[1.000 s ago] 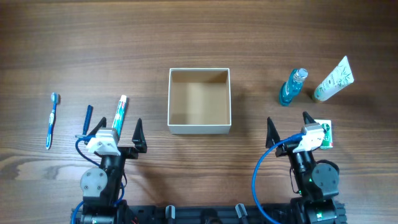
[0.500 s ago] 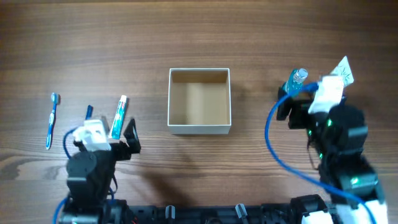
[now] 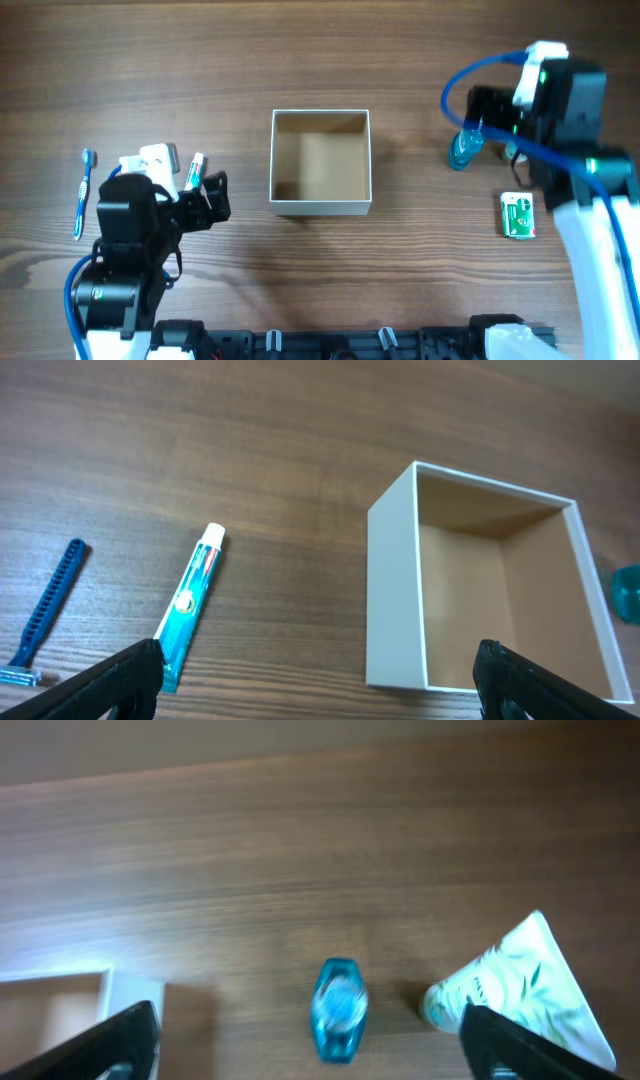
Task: Pack container
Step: 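Reach the right gripper to the blue mouthwash bottle and grasp it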
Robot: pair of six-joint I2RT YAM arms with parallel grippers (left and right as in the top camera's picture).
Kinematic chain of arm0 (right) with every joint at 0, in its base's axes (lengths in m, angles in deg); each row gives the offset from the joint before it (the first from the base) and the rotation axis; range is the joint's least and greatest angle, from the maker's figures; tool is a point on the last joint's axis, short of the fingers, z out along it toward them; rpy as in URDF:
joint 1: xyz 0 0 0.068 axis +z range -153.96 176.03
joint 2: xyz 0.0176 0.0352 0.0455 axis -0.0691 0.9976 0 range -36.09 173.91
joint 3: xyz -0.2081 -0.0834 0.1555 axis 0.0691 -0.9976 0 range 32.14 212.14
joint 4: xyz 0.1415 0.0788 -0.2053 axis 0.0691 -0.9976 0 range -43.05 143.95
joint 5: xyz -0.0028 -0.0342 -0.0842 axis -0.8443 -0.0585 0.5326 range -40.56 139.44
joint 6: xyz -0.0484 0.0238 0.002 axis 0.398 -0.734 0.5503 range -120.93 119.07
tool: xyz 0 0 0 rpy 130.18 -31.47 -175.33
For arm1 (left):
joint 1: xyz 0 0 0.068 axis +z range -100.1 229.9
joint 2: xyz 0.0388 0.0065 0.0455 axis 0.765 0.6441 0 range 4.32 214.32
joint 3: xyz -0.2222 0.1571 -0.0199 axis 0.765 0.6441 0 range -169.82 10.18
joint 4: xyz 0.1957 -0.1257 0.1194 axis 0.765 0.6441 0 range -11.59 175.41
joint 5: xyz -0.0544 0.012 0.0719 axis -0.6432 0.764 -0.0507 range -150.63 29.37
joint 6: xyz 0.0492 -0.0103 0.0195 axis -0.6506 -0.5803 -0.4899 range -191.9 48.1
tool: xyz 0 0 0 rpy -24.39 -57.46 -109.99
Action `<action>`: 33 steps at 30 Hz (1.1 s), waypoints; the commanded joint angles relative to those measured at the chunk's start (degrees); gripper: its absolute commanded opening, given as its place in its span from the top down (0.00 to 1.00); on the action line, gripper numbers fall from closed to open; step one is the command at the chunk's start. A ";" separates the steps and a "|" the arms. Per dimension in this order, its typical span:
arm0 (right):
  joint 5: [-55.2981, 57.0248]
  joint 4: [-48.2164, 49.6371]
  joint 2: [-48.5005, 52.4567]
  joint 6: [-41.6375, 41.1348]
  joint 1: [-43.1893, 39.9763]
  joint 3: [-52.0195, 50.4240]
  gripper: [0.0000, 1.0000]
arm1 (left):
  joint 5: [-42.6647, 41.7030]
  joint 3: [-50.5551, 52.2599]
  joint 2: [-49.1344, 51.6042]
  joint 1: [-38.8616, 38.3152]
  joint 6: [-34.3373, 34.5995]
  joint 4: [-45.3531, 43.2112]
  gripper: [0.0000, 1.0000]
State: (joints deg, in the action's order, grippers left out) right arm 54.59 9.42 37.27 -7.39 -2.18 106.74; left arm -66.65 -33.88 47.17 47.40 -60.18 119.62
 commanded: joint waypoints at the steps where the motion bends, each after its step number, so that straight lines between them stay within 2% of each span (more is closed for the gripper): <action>1: 1.03 -0.09 7.23 -2.71 -1.05 1.29 0.00 | -2.05 -1.07 2.23 0.17 0.76 0.24 0.00; 11: -1.55 -1.03 20.52 -2.95 -1.07 1.14 0.00 | -1.38 -1.07 4.04 0.17 0.74 0.20 0.00; 19: -1.53 -1.73 23.82 -0.39 -1.49 1.11 0.04 | -1.38 -1.07 4.04 0.17 0.74 0.20 0.00; 21: -1.31 -2.27 23.82 0.61 -1.88 1.11 0.11 | -1.38 -1.07 4.04 0.17 0.74 0.20 0.00; 27: -1.29 -2.73 23.82 0.66 -2.40 1.03 0.41 | -1.38 -1.07 4.04 0.17 0.74 0.22 0.00; 28: -1.31 -2.73 23.82 0.68 -2.40 1.03 0.42 | -1.40 -1.07 4.04 0.17 0.74 0.22 0.00; 29: -1.31 -2.80 23.82 0.70 -2.43 1.03 0.49 | -1.40 -1.07 4.04 0.17 0.74 0.20 0.00; 31: -1.31 -2.80 23.82 0.70 -2.40 1.03 0.52 | -1.40 -1.07 4.04 0.17 0.74 0.22 0.00; 33: -1.31 -2.82 23.82 0.70 -2.40 1.03 0.61 | -1.40 -1.07 4.04 0.17 0.74 0.22 0.00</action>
State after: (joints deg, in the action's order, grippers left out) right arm 53.56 6.78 60.57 -6.89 -4.50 107.25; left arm -66.76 -33.88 51.21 47.40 -60.18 119.84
